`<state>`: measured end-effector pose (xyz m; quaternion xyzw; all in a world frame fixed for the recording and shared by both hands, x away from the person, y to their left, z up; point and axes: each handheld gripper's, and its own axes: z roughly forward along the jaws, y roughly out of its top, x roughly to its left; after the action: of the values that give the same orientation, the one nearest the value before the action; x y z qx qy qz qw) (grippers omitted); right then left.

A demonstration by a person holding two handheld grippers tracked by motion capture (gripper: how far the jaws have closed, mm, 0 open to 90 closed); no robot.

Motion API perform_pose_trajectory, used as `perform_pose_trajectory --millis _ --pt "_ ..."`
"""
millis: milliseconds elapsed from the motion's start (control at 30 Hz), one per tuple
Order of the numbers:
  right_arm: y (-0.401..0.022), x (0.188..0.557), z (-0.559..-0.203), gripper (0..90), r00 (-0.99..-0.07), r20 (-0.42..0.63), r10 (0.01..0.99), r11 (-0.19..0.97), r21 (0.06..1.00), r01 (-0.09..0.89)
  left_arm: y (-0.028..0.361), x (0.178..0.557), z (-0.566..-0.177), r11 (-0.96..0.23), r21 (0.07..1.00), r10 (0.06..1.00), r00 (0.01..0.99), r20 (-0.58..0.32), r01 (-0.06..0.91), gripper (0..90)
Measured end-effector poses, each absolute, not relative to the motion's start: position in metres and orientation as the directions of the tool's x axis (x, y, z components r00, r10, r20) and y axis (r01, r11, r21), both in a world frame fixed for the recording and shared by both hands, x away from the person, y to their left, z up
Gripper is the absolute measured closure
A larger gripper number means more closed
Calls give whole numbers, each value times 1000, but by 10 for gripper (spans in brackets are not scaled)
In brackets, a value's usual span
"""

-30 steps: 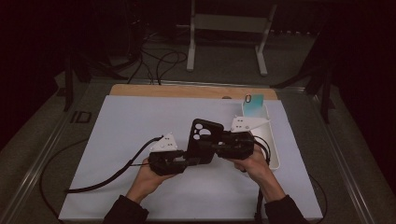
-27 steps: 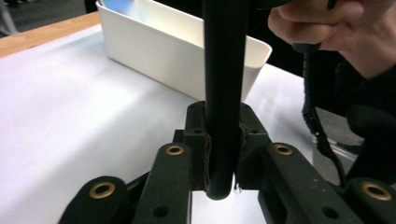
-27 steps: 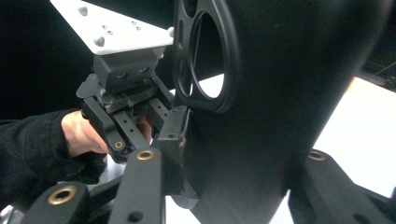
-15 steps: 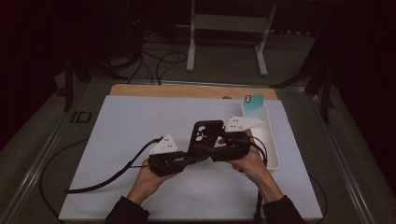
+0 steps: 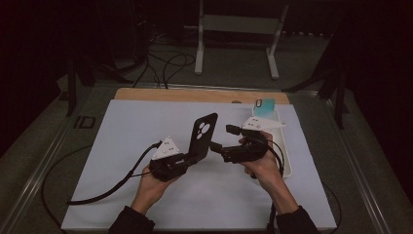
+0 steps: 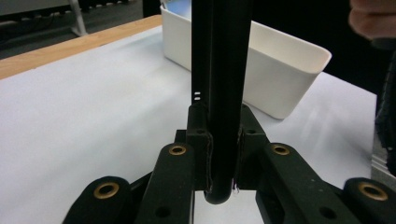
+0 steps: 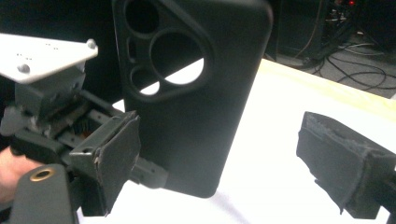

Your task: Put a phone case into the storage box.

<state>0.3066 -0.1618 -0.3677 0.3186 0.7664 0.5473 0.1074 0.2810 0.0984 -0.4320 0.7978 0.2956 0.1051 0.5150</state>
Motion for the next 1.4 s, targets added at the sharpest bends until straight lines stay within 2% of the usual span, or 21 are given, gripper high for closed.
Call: perform_pose_trajectory --millis 233,600,1400 --pt "-152 307 -361 139 -752 216 622 162 905 393 95 280 -435 -302 879 601 789 -125 370 805" --pt "-136 313 -357 142 -718 291 632 86 895 438 90 277 -440 -311 877 585 801 -128 367 805" --pt "-132 320 -370 102 -712 329 621 49 889 455 88 272 -441 -278 899 561 817 -134 339 810"
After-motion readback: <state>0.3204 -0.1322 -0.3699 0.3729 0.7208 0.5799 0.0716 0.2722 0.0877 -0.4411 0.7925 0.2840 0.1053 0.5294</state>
